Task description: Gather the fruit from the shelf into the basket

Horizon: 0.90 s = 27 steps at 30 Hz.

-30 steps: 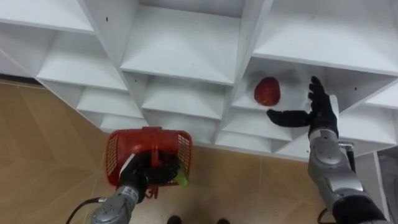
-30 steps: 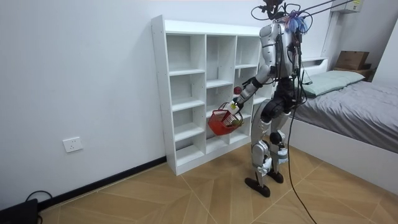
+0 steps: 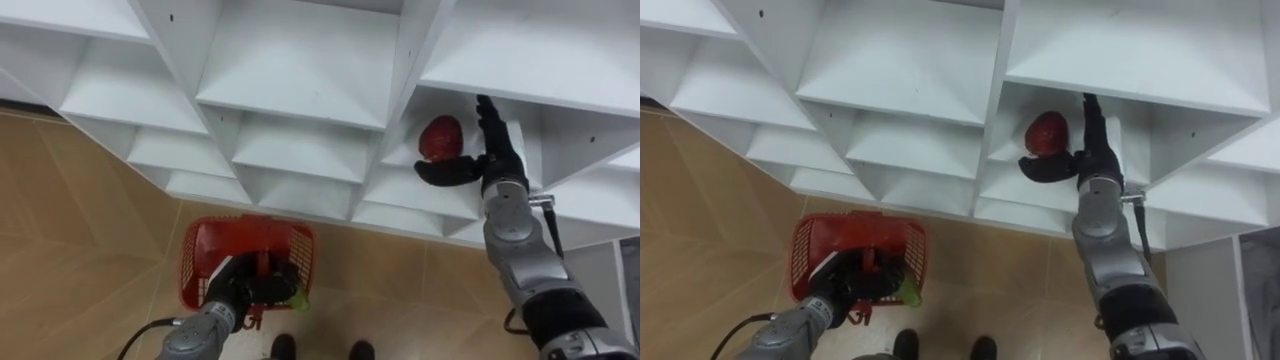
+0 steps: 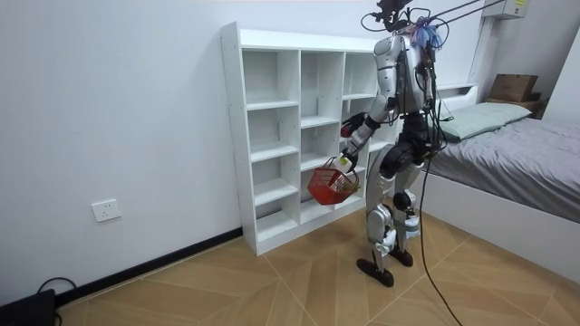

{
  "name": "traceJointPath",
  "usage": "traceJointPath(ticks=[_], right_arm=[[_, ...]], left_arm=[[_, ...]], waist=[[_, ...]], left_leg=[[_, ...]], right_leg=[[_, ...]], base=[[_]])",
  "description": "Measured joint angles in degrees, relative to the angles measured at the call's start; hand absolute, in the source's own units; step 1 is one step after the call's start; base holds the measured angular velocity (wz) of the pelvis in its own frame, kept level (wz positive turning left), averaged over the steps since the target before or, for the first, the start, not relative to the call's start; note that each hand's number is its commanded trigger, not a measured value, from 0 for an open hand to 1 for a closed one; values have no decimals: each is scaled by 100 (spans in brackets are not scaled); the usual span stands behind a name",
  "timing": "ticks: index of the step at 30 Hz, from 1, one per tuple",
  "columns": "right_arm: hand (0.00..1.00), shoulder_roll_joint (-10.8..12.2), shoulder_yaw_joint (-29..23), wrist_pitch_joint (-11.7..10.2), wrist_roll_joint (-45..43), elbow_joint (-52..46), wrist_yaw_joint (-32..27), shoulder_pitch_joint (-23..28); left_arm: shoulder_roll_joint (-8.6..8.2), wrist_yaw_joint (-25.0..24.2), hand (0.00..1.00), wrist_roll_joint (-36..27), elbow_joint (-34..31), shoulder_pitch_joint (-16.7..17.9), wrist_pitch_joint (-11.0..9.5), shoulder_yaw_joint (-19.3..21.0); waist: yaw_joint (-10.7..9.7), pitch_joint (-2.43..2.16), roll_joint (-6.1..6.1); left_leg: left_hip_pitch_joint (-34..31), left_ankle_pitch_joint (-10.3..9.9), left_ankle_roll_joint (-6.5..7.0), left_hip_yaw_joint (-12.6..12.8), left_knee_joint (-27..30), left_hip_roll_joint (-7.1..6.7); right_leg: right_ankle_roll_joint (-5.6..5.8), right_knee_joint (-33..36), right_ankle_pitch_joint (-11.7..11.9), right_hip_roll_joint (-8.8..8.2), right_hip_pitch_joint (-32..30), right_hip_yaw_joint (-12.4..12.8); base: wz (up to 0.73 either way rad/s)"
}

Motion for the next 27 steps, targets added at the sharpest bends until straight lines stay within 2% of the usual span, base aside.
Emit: traceJointPath(ticks=[8,27], right_arm=[[0,2,47,-4,17,0,238,-106],[0,1,109,-13,17,0,415,-135]], left_arm=[[-35,60,100,-2,2,-19,-7,-66],[-134,80,100,-15,91,-213,-35,-63]], waist=[[0,30,46],[-12,30,46]], left_leg=[[-8,13,1,4,-9,-10],[-63,51,6,10,-9,-27]], right_leg=[[0,27,-1,-10,-28,9],[0,95,-1,-35,-117,11]], base=[[0],[0]])
